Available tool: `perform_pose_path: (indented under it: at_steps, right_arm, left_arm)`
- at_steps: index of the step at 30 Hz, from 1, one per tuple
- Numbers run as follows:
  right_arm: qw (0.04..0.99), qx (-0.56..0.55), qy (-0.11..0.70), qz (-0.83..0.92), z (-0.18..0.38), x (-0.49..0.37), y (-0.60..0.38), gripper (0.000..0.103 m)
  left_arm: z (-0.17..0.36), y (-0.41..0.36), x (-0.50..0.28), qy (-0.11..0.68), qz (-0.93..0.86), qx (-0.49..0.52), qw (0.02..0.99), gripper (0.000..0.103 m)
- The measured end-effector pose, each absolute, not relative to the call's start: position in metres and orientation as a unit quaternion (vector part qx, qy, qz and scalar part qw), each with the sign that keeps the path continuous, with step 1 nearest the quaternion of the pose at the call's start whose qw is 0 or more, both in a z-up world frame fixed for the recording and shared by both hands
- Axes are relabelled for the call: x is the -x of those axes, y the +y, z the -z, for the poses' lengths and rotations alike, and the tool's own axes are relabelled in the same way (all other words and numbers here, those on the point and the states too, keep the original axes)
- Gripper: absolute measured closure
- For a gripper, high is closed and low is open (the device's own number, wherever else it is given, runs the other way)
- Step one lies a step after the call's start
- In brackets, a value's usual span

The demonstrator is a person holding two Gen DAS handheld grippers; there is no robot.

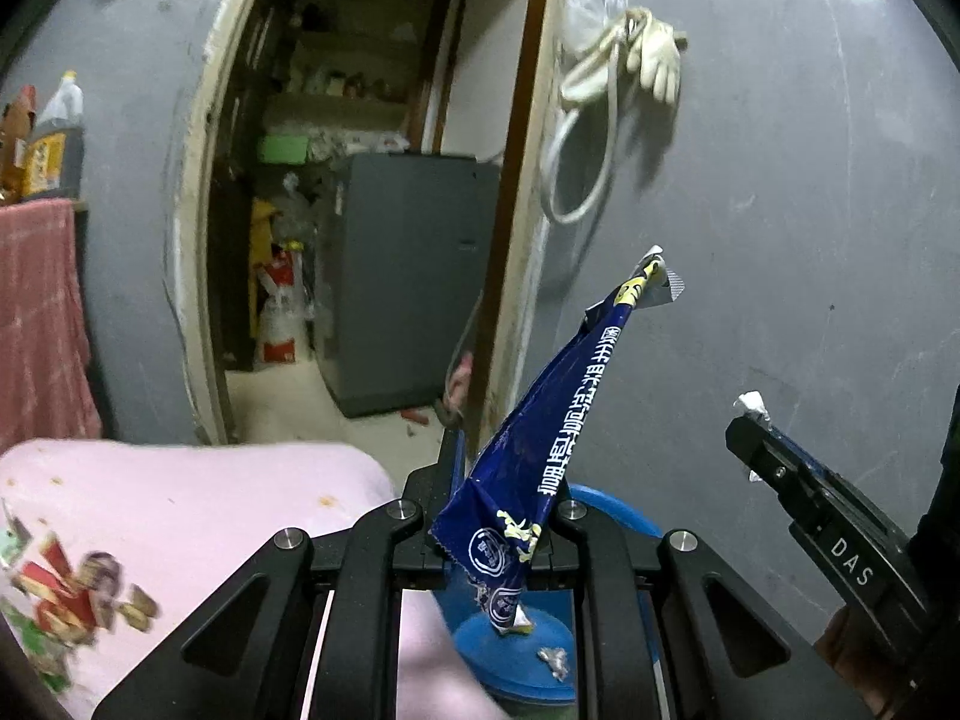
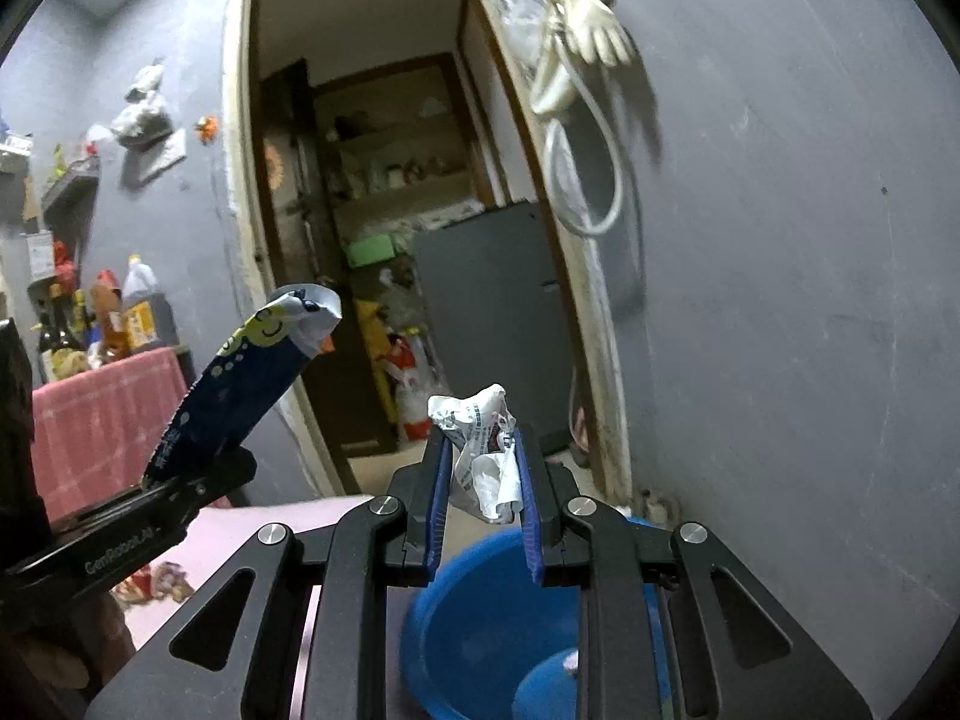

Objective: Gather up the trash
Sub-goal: 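Carry both held pieces over the blue basin and open both tools, then move both tools back over the remaining trash on the table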

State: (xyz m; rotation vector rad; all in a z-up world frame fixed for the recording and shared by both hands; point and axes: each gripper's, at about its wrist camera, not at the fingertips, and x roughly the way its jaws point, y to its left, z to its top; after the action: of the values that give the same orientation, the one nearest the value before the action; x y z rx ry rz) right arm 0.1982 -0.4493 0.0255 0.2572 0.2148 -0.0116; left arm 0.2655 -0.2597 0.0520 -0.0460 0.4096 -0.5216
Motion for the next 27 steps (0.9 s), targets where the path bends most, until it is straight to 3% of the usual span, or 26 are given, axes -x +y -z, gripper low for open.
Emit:
perform_pose_path:
  at_steps: [10,11,15,20,27]
  right_arm:
    - [0.967,-0.192,0.167,-0.007,0.006,-0.216,-0.474,0.079]
    - [0.965,-0.198,0.170,-0.006,0.008,-0.217,-0.475,0.075]
    - [0.959,-0.216,0.182,-0.003,0.015,-0.220,-0.482,0.063]
    - [0.955,-0.227,0.190,0.007,0.020,-0.222,-0.487,0.054]
    - [0.960,-0.218,0.178,0.012,0.014,-0.219,-0.485,0.044]
  left_arm:
    - [-0.009,-0.290,-0.310,0.318,0.256,0.028,0.912,0.091]
    - [-0.005,-0.293,-0.313,0.329,0.256,0.028,0.908,0.089]
    - [0.012,-0.294,-0.325,0.364,0.255,0.047,0.894,0.061]
    - [0.017,-0.286,-0.331,0.377,0.243,0.067,0.891,0.057]
    - [0.005,-0.268,-0.324,0.347,0.233,0.089,0.904,0.037]
